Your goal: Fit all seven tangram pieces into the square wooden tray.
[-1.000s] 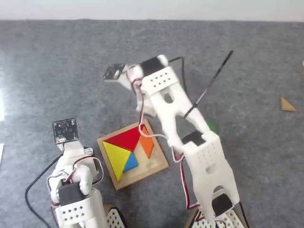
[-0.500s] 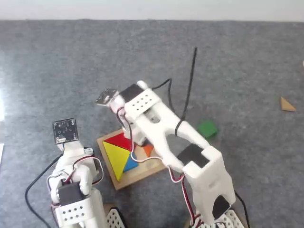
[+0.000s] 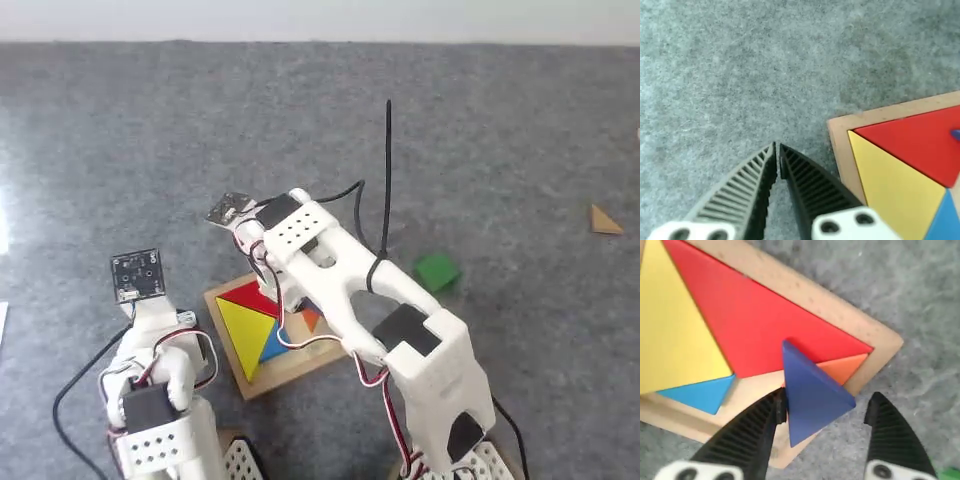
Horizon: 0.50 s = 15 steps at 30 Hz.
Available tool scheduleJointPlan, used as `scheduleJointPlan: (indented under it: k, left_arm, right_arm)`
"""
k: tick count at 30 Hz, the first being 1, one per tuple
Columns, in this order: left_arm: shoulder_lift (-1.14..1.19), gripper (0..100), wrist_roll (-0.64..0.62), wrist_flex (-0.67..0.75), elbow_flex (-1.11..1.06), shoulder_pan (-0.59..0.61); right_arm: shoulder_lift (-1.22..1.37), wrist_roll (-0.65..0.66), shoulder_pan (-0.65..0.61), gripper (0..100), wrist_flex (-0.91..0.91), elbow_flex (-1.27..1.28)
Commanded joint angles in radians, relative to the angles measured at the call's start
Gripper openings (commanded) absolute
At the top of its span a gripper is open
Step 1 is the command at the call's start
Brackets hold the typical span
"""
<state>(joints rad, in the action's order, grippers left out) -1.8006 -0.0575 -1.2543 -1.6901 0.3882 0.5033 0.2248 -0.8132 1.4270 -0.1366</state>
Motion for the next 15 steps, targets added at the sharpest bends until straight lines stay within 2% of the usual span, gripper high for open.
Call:
scheduleJointPlan:
  k: [1, 8, 15]
  left_arm:
    - [-0.018, 1, 0.005, -0.008, 0.007, 0.003]
    - [-0.018, 1, 0.005, -0.008, 0.007, 0.003]
    - [-0.018, 1, 0.005, -0.008, 0.007, 0.003]
  right_arm:
    - [-0.099, 0.003, -0.027, 26.7, -0.007, -0.005]
    - [-0.268, 0.026, -0.056, 26.8, -0.013, 0.110]
    - [-0.314, 0.023, -0.116, 26.7, -0.236, 0.371]
